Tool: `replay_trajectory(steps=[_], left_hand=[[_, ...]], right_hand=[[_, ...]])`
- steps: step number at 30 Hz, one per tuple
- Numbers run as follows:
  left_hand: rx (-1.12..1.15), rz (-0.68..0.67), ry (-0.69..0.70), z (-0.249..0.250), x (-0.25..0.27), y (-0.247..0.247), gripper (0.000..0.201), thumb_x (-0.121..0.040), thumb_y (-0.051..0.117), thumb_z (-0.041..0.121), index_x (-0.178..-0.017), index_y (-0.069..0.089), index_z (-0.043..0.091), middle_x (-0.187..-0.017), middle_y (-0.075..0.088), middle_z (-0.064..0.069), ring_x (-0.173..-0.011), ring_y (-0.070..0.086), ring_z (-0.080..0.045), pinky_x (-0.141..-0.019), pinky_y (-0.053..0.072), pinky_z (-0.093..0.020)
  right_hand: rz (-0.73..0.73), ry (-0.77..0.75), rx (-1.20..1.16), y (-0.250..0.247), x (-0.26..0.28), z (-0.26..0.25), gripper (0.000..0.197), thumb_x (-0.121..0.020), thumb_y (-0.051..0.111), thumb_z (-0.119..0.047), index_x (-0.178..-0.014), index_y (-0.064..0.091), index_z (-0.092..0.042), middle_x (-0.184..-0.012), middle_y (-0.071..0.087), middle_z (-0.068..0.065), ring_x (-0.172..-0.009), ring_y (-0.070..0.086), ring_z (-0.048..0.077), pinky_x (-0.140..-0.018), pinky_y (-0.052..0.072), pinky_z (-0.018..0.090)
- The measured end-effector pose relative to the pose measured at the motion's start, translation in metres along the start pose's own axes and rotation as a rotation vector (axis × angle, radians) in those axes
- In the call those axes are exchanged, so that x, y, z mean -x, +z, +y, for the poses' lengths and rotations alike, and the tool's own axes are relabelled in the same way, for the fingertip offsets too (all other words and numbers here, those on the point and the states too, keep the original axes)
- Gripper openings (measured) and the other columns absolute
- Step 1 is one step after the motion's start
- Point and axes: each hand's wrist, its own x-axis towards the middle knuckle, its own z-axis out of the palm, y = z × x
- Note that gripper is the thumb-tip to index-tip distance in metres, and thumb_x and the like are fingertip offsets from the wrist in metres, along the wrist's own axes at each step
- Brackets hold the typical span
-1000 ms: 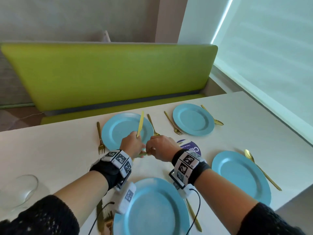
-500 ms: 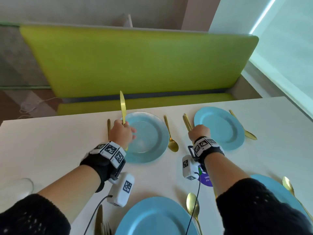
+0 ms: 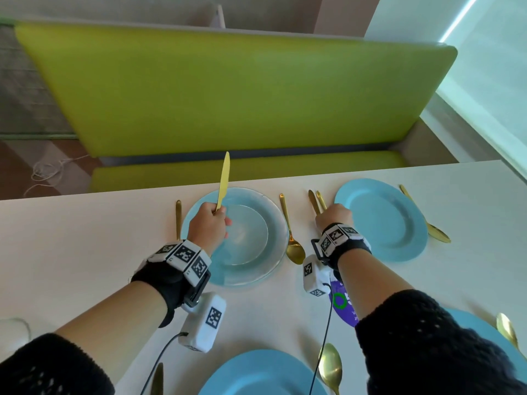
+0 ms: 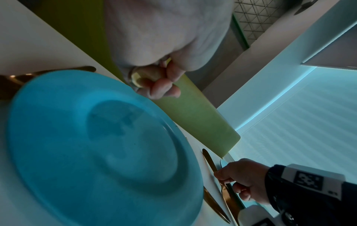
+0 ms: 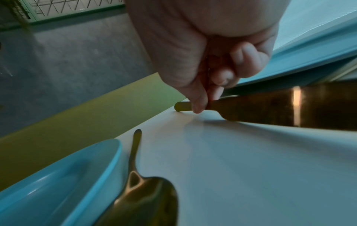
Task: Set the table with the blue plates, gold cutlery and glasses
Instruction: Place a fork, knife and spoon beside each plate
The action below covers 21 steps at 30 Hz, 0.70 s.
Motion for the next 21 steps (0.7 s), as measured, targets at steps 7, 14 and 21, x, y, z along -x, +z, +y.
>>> replay_trajectory(steps=[7, 14, 21], left_hand=[[0.000, -0.019, 0.017, 0.0032, 0.0003, 0.0086, 0.015, -0.100, 0.040, 0.022, -0.102, 0.049, 0.011, -0.075, 0.056, 0.003, -0.058, 0.047, -0.013, -0.048, 0.033, -0.020], [0.005, -0.025, 0.021, 0.0028, -0.0003, 0.0101, 0.015, -0.099, 0.041, 0.022, -0.099, 0.049, 0.010, -0.076, 0.056, 0.001, -0.056, 0.047, -0.014, -0.047, 0.033, -0.021], [0.006, -0.036, 0.007, 0.0005, 0.0009, 0.0088, 0.016, -0.099, 0.041, 0.023, -0.101, 0.050, 0.009, -0.074, 0.056, 0.003, -0.056, 0.048, -0.014, -0.048, 0.034, -0.021]], right_hand=[[0.001, 0.011, -0.010, 0.0014, -0.0042, 0.0024, 0.021, -0.090, 0.050, -0.009, -0.102, 0.064, 0.001, -0.105, 0.067, 0.018, -0.097, 0.065, 0.034, -0.077, 0.051, 0.035], [0.019, 0.010, 0.023, 0.0041, -0.0044, 0.0021, 0.021, -0.090, 0.051, -0.010, -0.105, 0.064, -0.002, -0.105, 0.067, 0.016, -0.097, 0.065, 0.033, -0.078, 0.051, 0.035], [0.033, 0.007, 0.070, 0.0072, -0.0044, 0.0029, 0.021, -0.091, 0.051, -0.009, -0.105, 0.064, -0.002, -0.105, 0.067, 0.016, -0.097, 0.065, 0.033, -0.078, 0.052, 0.035]])
